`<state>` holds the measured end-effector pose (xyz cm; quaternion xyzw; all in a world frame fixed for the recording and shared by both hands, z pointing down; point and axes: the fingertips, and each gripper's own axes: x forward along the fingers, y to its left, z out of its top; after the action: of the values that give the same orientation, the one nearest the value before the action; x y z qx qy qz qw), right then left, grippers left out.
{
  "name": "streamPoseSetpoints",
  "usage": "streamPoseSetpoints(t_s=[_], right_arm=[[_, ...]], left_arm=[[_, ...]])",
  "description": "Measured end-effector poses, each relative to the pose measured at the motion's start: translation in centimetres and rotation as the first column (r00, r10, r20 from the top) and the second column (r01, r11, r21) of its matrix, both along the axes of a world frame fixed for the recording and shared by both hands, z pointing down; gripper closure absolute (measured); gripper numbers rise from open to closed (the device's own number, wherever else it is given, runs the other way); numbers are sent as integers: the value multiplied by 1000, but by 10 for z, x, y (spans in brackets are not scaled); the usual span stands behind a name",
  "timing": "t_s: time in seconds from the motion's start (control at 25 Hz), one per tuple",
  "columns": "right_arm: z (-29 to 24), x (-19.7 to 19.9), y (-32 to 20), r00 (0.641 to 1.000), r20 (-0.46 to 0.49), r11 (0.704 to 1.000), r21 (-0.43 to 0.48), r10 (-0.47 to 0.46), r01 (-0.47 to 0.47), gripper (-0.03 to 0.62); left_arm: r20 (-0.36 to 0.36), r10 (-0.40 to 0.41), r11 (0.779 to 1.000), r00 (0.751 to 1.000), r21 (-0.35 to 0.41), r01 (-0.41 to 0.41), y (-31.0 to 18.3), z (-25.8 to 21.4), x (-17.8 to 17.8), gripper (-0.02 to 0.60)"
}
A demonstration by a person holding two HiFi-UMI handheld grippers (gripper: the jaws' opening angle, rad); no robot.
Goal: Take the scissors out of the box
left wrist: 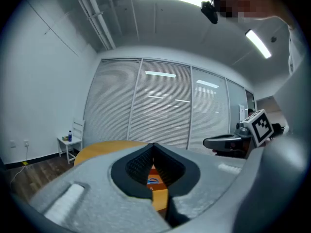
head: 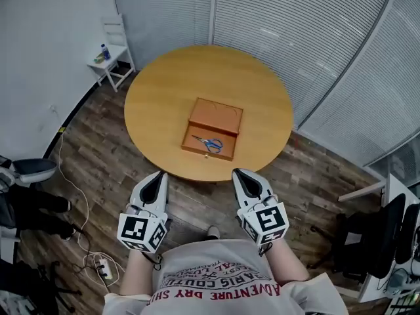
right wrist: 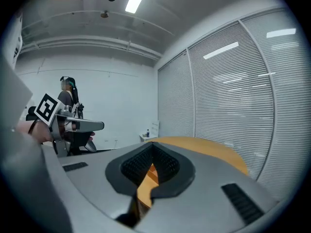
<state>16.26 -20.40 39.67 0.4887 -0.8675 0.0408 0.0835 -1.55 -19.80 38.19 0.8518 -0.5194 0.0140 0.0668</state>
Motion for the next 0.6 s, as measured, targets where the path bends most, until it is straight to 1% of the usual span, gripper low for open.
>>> streamPoseSetpoints(t_s=[0.16,0.32,0.44,0.6], right_arm=[[15,28,-45,1000,19,999,-42,-8,9,585],[35,38,-76,999,13,995,-97,-31,32,585],[60,33,-94,997,-33,984,-164,-75,69,585],[99,15,-121,982,-116,958,-266,-147,112,585]], left_arm=[[33,-31,999,999,-19,32,-34,7,20,572],[57,-35,998,998,-49,37,-59,19,29,572],[63,-25,998,998,-61,29,-77,28,34,572],[59,8,996,998,-86,-3,-110,45,37,572]])
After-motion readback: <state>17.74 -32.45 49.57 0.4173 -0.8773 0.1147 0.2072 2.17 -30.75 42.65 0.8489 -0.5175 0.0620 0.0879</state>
